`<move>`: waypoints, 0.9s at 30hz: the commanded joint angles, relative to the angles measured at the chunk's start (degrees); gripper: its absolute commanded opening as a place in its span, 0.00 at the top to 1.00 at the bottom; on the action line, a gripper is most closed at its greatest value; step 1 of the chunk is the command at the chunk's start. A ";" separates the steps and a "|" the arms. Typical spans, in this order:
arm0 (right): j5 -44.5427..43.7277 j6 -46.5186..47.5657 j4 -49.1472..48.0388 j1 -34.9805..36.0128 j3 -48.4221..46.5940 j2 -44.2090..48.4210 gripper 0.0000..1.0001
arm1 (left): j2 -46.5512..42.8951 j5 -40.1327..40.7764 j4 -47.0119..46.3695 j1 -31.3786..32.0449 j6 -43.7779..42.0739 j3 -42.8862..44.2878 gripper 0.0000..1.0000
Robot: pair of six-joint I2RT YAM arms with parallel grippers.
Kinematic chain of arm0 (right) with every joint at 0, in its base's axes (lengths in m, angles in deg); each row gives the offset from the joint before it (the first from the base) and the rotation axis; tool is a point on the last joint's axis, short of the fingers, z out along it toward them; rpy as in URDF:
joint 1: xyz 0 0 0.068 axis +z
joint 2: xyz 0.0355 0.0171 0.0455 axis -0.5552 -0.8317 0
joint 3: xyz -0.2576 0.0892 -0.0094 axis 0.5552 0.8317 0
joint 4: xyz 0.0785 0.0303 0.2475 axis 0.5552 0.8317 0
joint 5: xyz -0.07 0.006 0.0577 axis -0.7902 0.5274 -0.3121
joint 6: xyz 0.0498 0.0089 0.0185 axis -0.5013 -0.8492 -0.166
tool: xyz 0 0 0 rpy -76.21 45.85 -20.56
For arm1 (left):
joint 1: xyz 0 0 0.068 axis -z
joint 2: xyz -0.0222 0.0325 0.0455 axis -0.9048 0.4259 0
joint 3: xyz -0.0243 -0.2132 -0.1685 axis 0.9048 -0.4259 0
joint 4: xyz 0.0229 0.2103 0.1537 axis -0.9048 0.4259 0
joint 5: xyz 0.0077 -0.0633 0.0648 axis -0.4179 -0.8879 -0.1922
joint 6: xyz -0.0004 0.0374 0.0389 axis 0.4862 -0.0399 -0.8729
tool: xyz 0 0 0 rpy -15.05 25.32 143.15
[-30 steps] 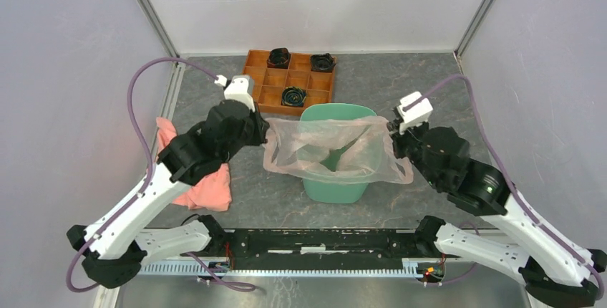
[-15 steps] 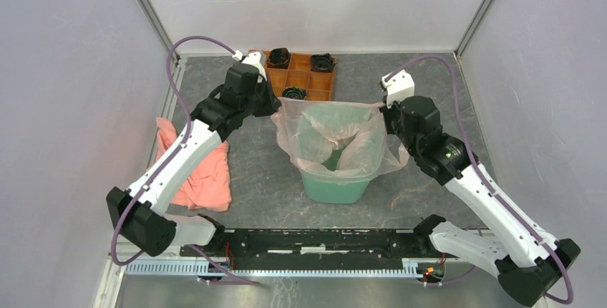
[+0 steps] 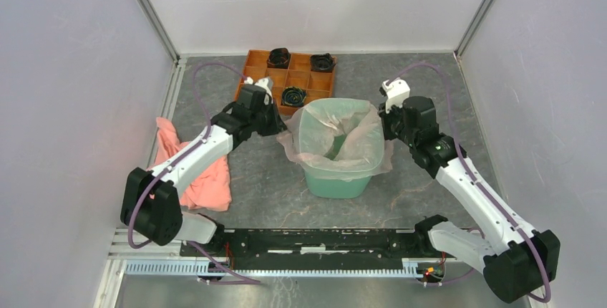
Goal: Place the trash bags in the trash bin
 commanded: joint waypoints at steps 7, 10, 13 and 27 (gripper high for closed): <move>-6.29 -5.28 9.94 -0.22 0.31 7.86 0.42 | -8.35 -6.63 -7.50 -0.30 6.05 -11.78 0.98; -10.24 -5.96 15.67 -0.19 -2.23 11.55 0.28 | -9.97 -7.40 -6.83 -0.31 6.55 -13.48 0.96; -11.40 -7.35 16.98 -0.18 -0.25 17.11 0.14 | -12.70 -6.71 -5.28 -0.24 6.72 -14.74 0.77; 14.39 -16.21 -8.03 -0.20 24.28 22.47 0.15 | -12.24 -12.71 -19.30 1.68 15.44 -26.61 0.65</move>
